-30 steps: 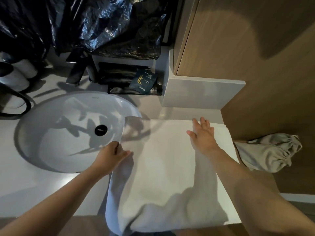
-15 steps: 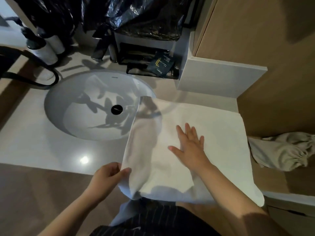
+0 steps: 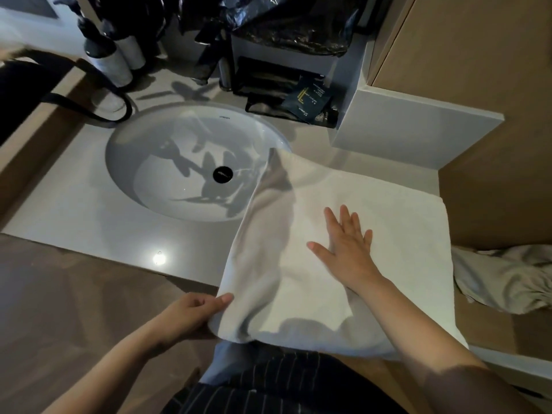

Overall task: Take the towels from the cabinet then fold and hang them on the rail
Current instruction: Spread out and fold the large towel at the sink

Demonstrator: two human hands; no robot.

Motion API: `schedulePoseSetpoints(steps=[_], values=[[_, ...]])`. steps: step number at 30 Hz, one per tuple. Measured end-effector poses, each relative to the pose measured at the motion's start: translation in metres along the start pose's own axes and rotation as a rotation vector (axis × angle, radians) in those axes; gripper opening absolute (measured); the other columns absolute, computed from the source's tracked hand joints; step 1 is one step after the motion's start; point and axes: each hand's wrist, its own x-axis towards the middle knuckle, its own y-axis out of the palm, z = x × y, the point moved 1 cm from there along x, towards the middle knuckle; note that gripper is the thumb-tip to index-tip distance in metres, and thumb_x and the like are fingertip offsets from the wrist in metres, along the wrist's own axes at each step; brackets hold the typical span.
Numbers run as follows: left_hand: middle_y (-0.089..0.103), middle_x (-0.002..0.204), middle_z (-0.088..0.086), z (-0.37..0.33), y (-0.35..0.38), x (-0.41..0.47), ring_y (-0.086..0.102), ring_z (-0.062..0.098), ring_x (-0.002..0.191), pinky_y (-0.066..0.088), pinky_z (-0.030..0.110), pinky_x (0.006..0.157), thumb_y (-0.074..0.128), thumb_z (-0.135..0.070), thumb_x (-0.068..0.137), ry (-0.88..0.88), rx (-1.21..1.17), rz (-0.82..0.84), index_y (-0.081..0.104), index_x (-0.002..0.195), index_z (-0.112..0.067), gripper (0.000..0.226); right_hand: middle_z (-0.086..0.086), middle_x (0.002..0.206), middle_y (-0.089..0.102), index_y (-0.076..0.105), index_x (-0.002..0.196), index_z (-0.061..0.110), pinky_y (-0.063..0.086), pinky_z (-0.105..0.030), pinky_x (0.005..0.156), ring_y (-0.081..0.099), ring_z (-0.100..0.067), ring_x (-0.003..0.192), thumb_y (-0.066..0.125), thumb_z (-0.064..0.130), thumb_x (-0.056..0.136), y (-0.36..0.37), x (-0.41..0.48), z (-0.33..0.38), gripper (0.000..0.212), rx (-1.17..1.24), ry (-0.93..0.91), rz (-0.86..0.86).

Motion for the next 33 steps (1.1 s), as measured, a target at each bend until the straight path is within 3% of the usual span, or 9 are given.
schedulePoseSetpoints(steps=[3, 7, 10, 14, 17, 21, 25, 29, 33], values=[[0.045, 0.057, 0.006, -0.004, -0.003, -0.013, 0.044, 0.017, 0.055, 0.042, 0.026, 0.058, 0.065, -0.077, 0.064, 0.173, 0.218, -0.158, 0.05, 0.058, -0.004, 0.074, -0.005, 0.164, -0.017, -0.003, 0.157, 0.032, -0.008, -0.056, 0.119, -0.018, -0.027, 0.15, 0.039, 0.061, 0.096, 0.001, 0.0, -0.002, 0.079, -0.021, -0.012, 0.005], [0.061, 0.056, 0.012, -0.012, -0.021, -0.035, 0.051, 0.02, 0.047, 0.041, 0.028, 0.048, 0.054, -0.082, 0.069, 0.403, 0.546, -0.357, 0.07, 0.065, -0.011, 0.073, -0.002, 0.163, -0.02, -0.005, 0.156, 0.036, -0.012, -0.054, 0.118, -0.021, -0.023, 0.149, 0.032, 0.064, 0.096, 0.002, 0.001, -0.007, 0.076, -0.036, -0.032, 0.006], [0.05, 0.052, 0.008, -0.02, -0.033, -0.039, 0.044, 0.015, 0.045, 0.037, 0.028, 0.047, 0.049, -0.076, 0.079, 0.558, 0.828, -0.492, 0.056, 0.058, -0.012, 0.068, 0.001, 0.162, -0.025, -0.009, 0.155, 0.036, -0.016, -0.053, 0.117, -0.026, -0.021, 0.148, 0.026, 0.064, 0.097, 0.004, 0.002, -0.011, 0.073, -0.076, -0.048, 0.002], [0.053, 0.063, -0.005, -0.02, -0.022, -0.021, 0.049, 0.009, 0.056, 0.036, 0.027, 0.052, 0.061, -0.061, 0.082, 0.353, 1.012, -0.585, 0.051, 0.074, -0.023, 0.041, 0.001, 0.16, -0.029, -0.014, 0.154, 0.033, -0.019, -0.053, 0.116, -0.03, -0.02, 0.146, 0.018, 0.064, 0.098, 0.009, 0.003, -0.012, 0.072, -0.151, -0.037, -0.028], [0.054, 0.074, -0.009, -0.022, -0.019, -0.008, 0.051, 0.007, 0.065, 0.037, 0.023, 0.054, 0.057, -0.06, 0.086, 0.265, 1.032, -0.639, 0.054, 0.082, -0.024, 0.036, 0.0, 0.16, -0.029, -0.015, 0.154, 0.032, -0.017, -0.055, 0.116, -0.029, -0.021, 0.146, 0.016, 0.064, 0.097, 0.012, 0.003, -0.012, 0.072, -0.173, -0.046, -0.043], [0.059, 0.081, -0.01, -0.053, -0.013, 0.009, 0.056, 0.007, 0.074, 0.043, 0.021, 0.062, 0.059, -0.055, 0.086, 0.381, 0.836, -0.672, 0.059, 0.087, -0.025, 0.03, -0.001, 0.16, -0.028, -0.014, 0.154, 0.031, -0.016, -0.055, 0.117, -0.028, -0.021, 0.147, 0.014, 0.061, 0.098, 0.013, 0.001, -0.01, 0.07, -0.183, -0.07, -0.055], [0.062, 0.102, -0.004, -0.084, -0.002, 0.041, 0.06, 0.018, 0.093, 0.048, 0.03, 0.079, 0.063, -0.044, 0.089, 0.344, 0.525, -0.572, 0.055, 0.114, -0.018, 0.037, 0.0, 0.161, -0.025, -0.012, 0.155, 0.028, -0.015, -0.054, 0.118, -0.026, -0.02, 0.148, 0.015, 0.058, 0.1, 0.011, 0.003, -0.007, 0.069, -0.186, -0.068, -0.046], [0.066, 0.091, 0.001, -0.113, -0.002, 0.072, 0.059, 0.011, 0.076, 0.043, 0.018, 0.06, 0.064, -0.03, 0.092, 0.318, 0.251, -0.545, 0.058, 0.116, -0.013, 0.03, -0.002, 0.165, -0.012, 0.002, 0.158, 0.026, -0.01, -0.049, 0.12, -0.015, -0.018, 0.151, 0.022, 0.053, 0.103, -0.005, 0.014, -0.001, 0.065, -0.102, -0.07, -0.044], [0.062, 0.077, -0.005, -0.136, -0.007, 0.095, 0.057, 0.012, 0.069, 0.041, 0.023, 0.056, 0.061, -0.026, 0.094, 0.297, 0.158, -0.507, 0.062, 0.098, -0.021, 0.007, -0.004, 0.166, 0.003, 0.017, 0.157, 0.022, -0.001, -0.043, 0.122, -0.002, -0.019, 0.152, 0.03, 0.046, 0.104, -0.028, 0.037, 0.007, 0.059, -0.043, -0.075, -0.093]])
